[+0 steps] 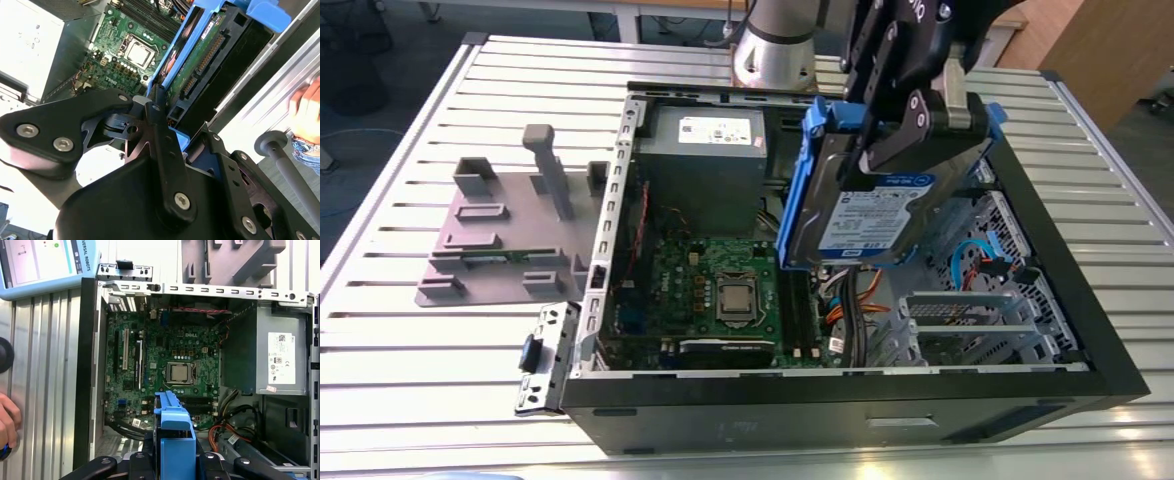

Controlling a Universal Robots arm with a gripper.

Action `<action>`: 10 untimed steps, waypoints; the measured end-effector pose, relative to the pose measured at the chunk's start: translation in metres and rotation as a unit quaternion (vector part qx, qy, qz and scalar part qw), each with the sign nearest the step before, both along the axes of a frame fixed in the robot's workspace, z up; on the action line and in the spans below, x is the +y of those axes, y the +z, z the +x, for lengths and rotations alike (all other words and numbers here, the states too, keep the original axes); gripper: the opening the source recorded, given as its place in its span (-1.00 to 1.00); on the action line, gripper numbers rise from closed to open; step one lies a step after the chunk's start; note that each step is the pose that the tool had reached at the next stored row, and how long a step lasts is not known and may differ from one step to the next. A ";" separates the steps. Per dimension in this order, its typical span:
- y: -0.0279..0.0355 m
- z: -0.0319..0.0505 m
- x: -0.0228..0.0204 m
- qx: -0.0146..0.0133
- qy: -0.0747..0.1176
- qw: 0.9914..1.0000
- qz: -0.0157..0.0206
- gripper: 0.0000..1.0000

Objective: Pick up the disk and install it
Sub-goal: 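Insert the first disk wire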

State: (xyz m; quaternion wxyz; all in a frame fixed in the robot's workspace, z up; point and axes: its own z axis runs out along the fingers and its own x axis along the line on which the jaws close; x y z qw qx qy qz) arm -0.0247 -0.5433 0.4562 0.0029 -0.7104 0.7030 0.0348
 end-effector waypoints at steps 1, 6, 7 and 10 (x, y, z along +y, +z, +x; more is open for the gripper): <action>0.0000 0.0001 -0.0002 0.000 0.000 1.000 0.000 -0.26; -0.0010 0.0048 -0.0018 0.000 0.000 1.000 0.000 -0.26; -0.0010 0.0050 -0.0018 0.000 0.000 1.000 0.000 -0.26; -0.0012 0.0059 -0.0018 0.000 0.000 1.000 0.000 -0.26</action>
